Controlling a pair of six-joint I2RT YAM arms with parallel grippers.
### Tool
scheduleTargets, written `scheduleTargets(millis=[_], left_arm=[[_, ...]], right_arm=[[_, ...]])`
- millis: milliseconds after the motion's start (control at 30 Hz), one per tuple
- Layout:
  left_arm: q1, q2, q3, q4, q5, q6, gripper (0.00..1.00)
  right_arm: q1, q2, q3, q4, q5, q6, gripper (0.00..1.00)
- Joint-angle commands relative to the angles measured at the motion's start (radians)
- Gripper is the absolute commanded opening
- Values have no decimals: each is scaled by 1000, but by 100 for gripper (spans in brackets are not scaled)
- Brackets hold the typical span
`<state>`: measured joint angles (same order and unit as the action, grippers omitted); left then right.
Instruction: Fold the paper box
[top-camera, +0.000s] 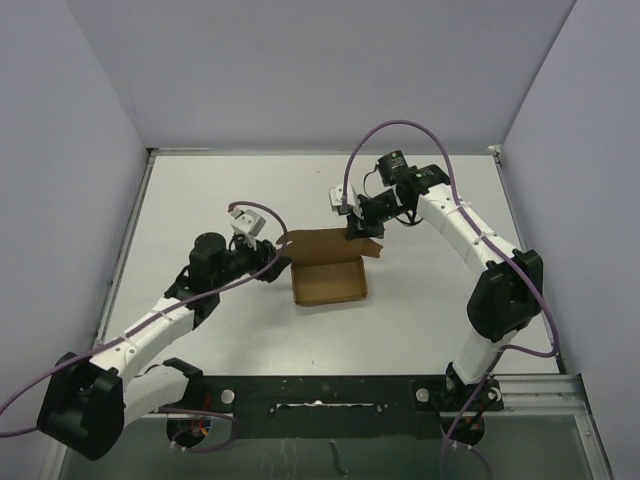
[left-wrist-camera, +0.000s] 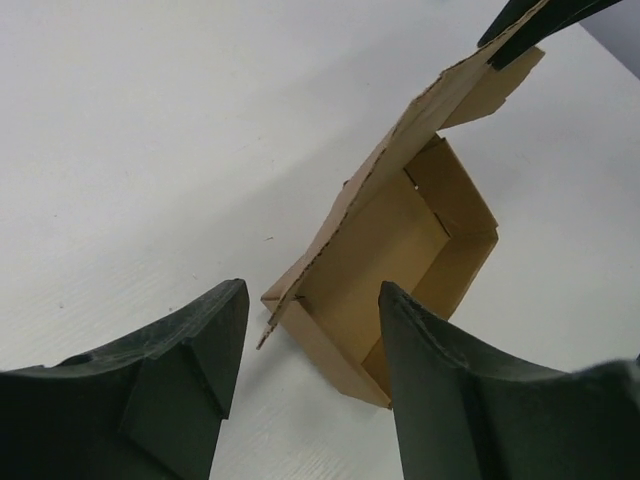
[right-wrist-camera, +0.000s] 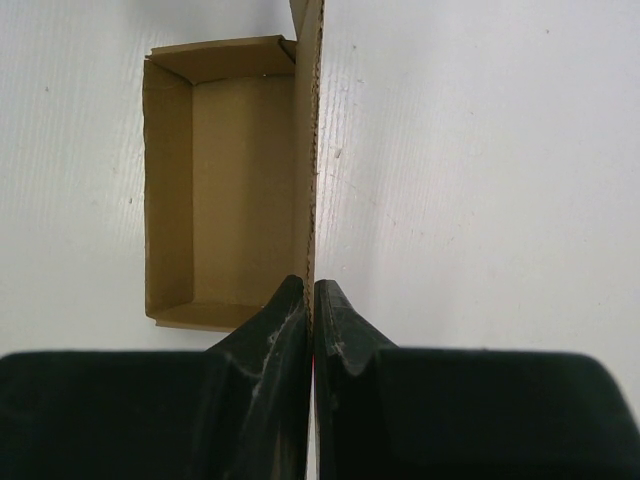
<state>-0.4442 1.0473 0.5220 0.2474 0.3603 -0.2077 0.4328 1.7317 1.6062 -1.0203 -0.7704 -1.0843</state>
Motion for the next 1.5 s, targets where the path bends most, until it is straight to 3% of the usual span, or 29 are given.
scheduleTargets(millis=[0,133,300,433,500,667,767,867,1067,1333,1467], left_arm=[[-2,56,24,124,-13,32,50],[-2,70,24,136,-15,36,36],[-2,62,8,167,-22,47,2],[-2,59,-12,213,-14,84,0],[-2,56,-21,232,-19,108,0],[-1,53,-45,271,-37,138,0],[-4,53,-55,287,-39,148,0],[-6,54,-60,297,-41,157,0],[-10,52,-59,289,-38,168,0],[-11,50,-57,283,-35,171,0],[-12,51,-56,282,-34,165,0]], right_arm=[[3,13,43,-2,-13,11,3],[4,13,44,-2,-13,10,3],[5,19,46,0,-15,14,4],[5,19,40,19,-12,40,10],[4,15,36,35,-7,65,21],[-45,-22,16,85,-30,152,63],[-125,-88,-51,158,-77,219,78],[-209,-167,-168,315,-96,321,87],[-265,-157,-262,451,-101,412,86],[-246,-79,-223,435,-114,399,74],[-221,-64,-240,446,-96,393,60]])
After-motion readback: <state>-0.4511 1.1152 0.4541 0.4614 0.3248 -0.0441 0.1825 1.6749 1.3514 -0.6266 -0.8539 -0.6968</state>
